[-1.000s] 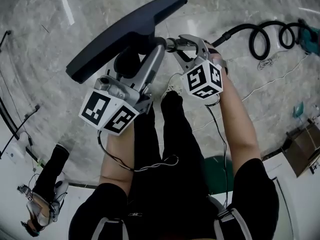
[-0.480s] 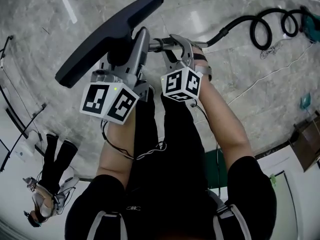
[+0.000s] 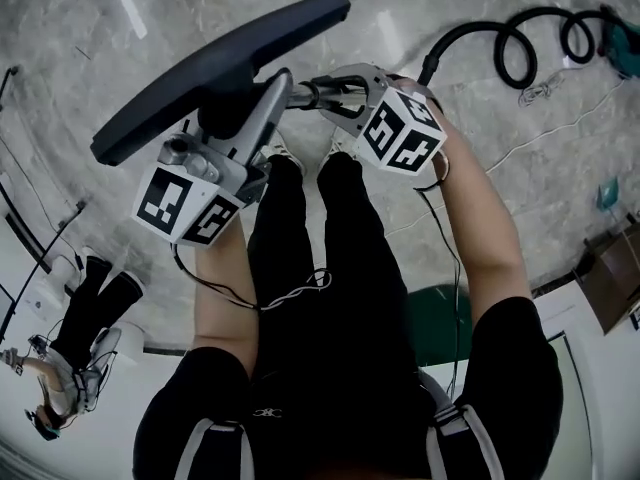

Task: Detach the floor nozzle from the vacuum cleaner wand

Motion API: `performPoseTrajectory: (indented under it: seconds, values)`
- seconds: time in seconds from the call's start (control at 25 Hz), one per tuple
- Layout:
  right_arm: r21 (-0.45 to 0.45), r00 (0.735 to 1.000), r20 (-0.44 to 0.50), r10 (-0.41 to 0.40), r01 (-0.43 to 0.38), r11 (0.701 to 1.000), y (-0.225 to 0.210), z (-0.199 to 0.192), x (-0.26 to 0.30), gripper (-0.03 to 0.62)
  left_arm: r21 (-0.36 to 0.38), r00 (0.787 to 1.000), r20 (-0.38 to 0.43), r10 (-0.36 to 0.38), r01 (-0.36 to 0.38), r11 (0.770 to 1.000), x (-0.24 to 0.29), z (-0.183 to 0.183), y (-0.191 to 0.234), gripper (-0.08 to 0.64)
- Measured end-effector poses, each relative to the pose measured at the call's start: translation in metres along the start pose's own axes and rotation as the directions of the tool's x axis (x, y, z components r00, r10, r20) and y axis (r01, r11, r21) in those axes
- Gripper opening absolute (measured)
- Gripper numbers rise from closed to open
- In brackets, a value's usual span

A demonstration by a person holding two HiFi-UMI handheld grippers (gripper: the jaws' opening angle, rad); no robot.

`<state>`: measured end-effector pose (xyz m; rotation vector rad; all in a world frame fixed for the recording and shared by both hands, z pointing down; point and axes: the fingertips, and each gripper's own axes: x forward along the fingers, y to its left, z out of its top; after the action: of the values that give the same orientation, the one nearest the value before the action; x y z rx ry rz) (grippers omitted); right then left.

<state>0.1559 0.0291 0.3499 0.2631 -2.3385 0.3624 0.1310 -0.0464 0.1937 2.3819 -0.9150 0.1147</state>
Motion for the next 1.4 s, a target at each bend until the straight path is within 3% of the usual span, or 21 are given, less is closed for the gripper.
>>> performPoseTrajectory:
  seconds: [0.04, 0.08, 0.16, 0.2, 0.24, 0.32, 0.4, 0.44, 0.48, 0.52, 0.56, 0.6, 0.64, 0.68, 0.76, 0.84, 1.0, 1.12, 1.4]
  values:
    - [0.013, 0.994, 0.001, -0.113, 0.113, 0.994, -0.001, 0.002, 0.003, 0.169, -0.074, 0.997, 0.003, 0.079, -0.078, 0.994, -0.007, -0.002, 0.012, 0.152]
    - [0.021, 0.97, -0.006, -0.242, 0.242, 0.97, -0.003, 0.004, 0.007, 0.169, -0.154, 0.987, 0.002, 0.159, -0.157, 0.976, -0.014, -0.004, 0.026, 0.152]
    - [0.028, 0.895, -0.035, -0.445, 0.446, 0.895, -0.01, 0.003, 0.015, 0.169, -0.27, 0.962, -0.01, 0.274, -0.266, 0.925, -0.022, -0.01, 0.051, 0.152]
    - [0.032, 0.869, -0.048, -0.492, 0.494, 0.869, -0.012, 0.002, 0.02, 0.169, -0.29, 0.955, -0.01, 0.296, -0.286, 0.913, -0.024, -0.013, 0.059, 0.152]
    - [0.039, 0.866, -0.053, -0.497, 0.499, 0.866, -0.012, 0.002, 0.027, 0.169, -0.283, 0.956, -0.002, 0.294, -0.283, 0.917, -0.025, -0.014, 0.063, 0.152]
    - [0.051, 0.918, -0.031, -0.395, 0.396, 0.917, -0.003, 0.004, 0.043, 0.169, -0.206, 0.971, 0.014, 0.238, -0.23, 0.951, -0.028, -0.015, 0.062, 0.152]
    - [0.029, 0.981, 0.011, -0.195, 0.195, 0.98, 0.023, 0.01, 0.054, 0.169, -0.106, 0.989, 0.018, 0.148, -0.145, 0.984, -0.045, -0.019, 0.049, 0.152]
    - [0.004, 0.997, 0.019, -0.073, 0.073, 0.997, 0.043, 0.013, 0.056, 0.169, -0.065, 0.995, 0.026, 0.093, -0.091, 0.994, -0.061, -0.021, 0.039, 0.152]
    - [-0.024, 0.998, 0.003, 0.055, -0.055, 0.998, 0.065, 0.013, 0.055, 0.169, -0.037, 0.998, 0.054, 0.032, -0.03, 0.999, -0.081, -0.02, 0.028, 0.152]
    - [-0.045, 0.983, -0.044, 0.176, -0.178, 0.983, 0.084, 0.008, 0.052, 0.169, -0.026, 0.992, 0.121, -0.028, 0.031, 0.999, -0.103, -0.009, 0.019, 0.152]
    - [-0.052, 0.957, -0.111, 0.27, -0.276, 0.96, 0.098, -0.004, 0.048, 0.169, -0.036, 0.97, 0.231, -0.075, 0.085, 0.996, -0.127, 0.012, 0.018, 0.152]
    - [-0.045, 0.934, -0.171, 0.313, -0.325, 0.945, 0.104, -0.02, 0.044, 0.169, -0.062, 0.93, 0.356, -0.093, 0.122, 0.991, -0.148, 0.039, 0.026, 0.152]
    - [-0.032, 0.931, -0.205, 0.303, -0.315, 0.948, 0.104, -0.037, 0.042, 0.168, -0.094, 0.891, 0.447, -0.078, 0.134, 0.987, -0.164, 0.062, 0.04, 0.152]
    - [-0.019, 0.943, -0.216, 0.254, -0.264, 0.964, 0.102, -0.051, 0.04, 0.169, -0.125, 0.878, 0.477, -0.043, 0.116, 0.985, -0.173, 0.073, 0.058, 0.152]
    - [-0.014, 0.967, -0.228, 0.114, -0.12, 0.993, 0.1, -0.069, 0.041, 0.169, -0.155, 0.915, 0.403, 0.026, 0.04, 0.987, -0.181, 0.061, 0.079, 0.152]
    - [-0.046, 0.968, -0.249, 0.006, -0.019, 0.999, 0.096, -0.08, 0.049, 0.169, -0.157, 0.948, 0.312, 0.059, -0.009, 0.988, -0.18, 0.035, 0.084, 0.152]
    - [-0.148, 0.943, -0.321, -0.084, 0.038, 0.988, 0.032, -0.101, 0.082, 0.169, -0.219, 0.979, 0.185, 0.083, -0.041, 0.975, -0.114, 0.001, 0.125, 0.152]
    - [-0.157, 0.933, -0.344, -0.102, 0.05, 0.986, 0.007, -0.099, 0.105, 0.169, -0.272, 0.987, 0.114, 0.114, -0.079, 0.959, -0.099, -0.028, 0.152, 0.152]
    - [-0.127, 0.919, -0.358, -0.164, 0.127, 0.984, -0.008, -0.089, 0.122, 0.169, -0.329, 0.984, 0.118, 0.135, -0.09, 0.94, -0.111, -0.042, 0.164, 0.152]
